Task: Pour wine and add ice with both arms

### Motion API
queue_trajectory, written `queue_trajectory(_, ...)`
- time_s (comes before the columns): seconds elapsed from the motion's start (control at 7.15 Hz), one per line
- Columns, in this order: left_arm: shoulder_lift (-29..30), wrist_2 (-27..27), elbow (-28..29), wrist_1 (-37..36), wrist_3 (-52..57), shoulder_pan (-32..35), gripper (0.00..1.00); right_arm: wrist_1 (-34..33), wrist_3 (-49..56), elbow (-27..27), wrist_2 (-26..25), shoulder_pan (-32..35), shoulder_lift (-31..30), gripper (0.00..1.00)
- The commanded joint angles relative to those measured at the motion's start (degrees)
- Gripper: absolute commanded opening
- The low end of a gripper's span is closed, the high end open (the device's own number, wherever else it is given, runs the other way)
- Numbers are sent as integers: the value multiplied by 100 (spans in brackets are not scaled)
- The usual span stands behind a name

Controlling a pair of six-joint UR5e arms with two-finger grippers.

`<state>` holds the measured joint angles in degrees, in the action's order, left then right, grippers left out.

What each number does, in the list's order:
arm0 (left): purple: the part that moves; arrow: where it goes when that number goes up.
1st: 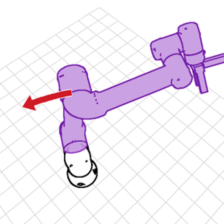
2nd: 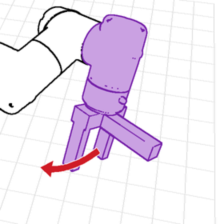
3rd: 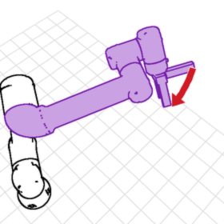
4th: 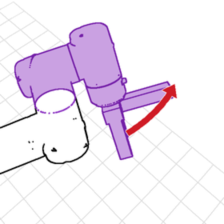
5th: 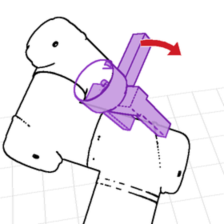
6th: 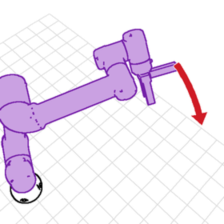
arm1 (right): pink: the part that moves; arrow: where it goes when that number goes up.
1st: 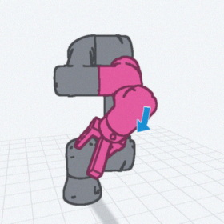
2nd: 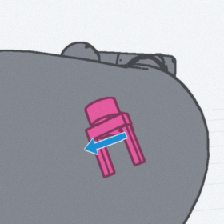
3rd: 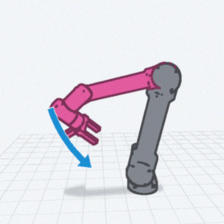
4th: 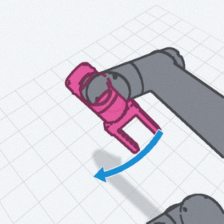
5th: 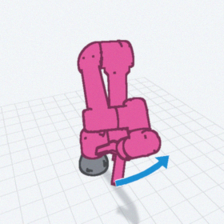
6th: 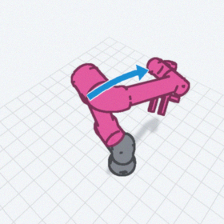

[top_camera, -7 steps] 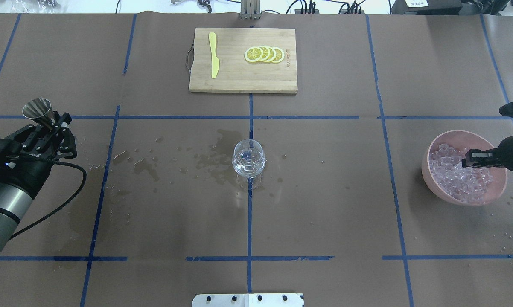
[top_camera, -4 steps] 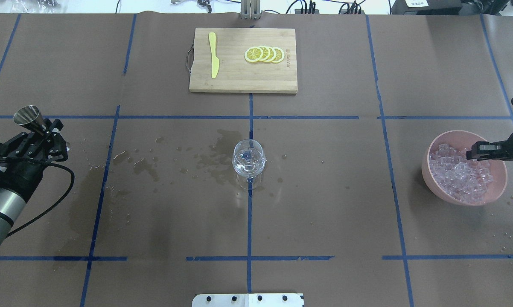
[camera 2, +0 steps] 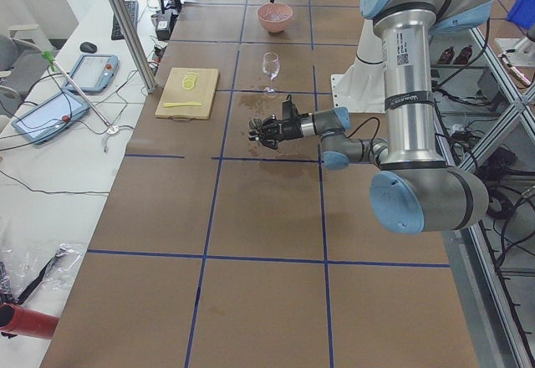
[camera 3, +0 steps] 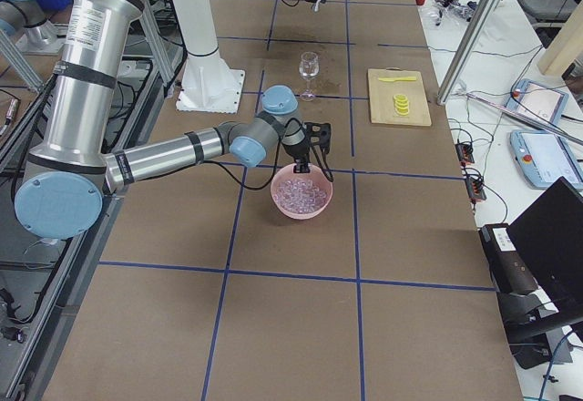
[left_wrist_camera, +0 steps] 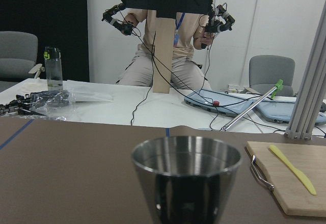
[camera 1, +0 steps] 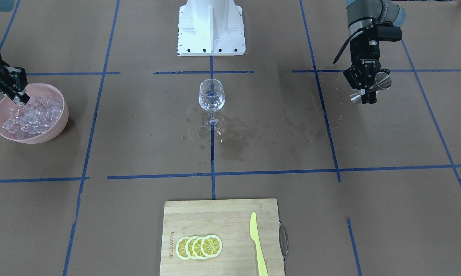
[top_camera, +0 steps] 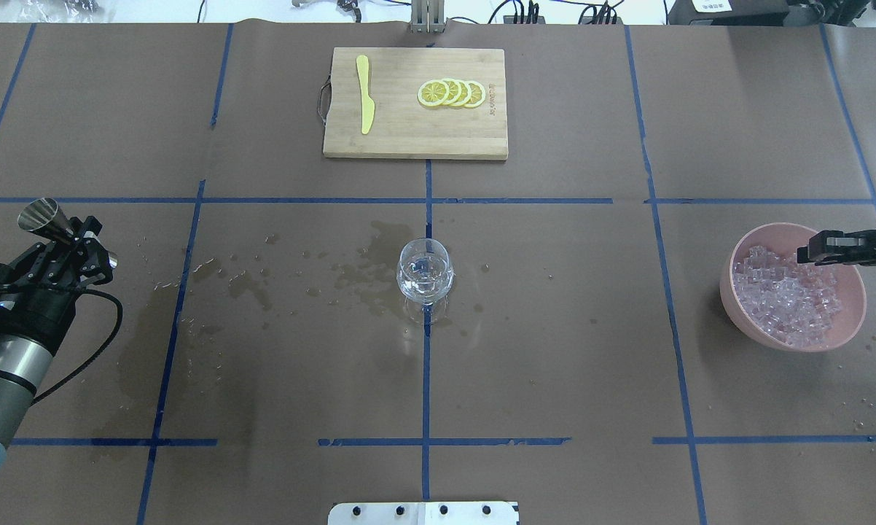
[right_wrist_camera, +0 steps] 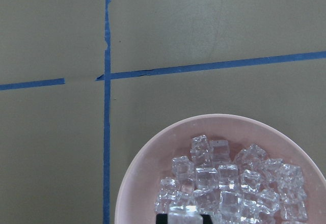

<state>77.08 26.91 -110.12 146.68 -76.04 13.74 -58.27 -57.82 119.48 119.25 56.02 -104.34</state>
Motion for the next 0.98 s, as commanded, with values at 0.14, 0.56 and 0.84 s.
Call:
queue_trajectory(0.14,166,-817,490,-51,-297,-468,0,0,-167,206,115,14,1,0)
queue_trajectory(0.56,605,-1064,1183,-51,-726,-723,0,9,-431,365,160,6,19,0)
queue_trajectory(0.84,773,-1117,1511,-51,-903,-828,0,18,-510,409,291,6,27,0)
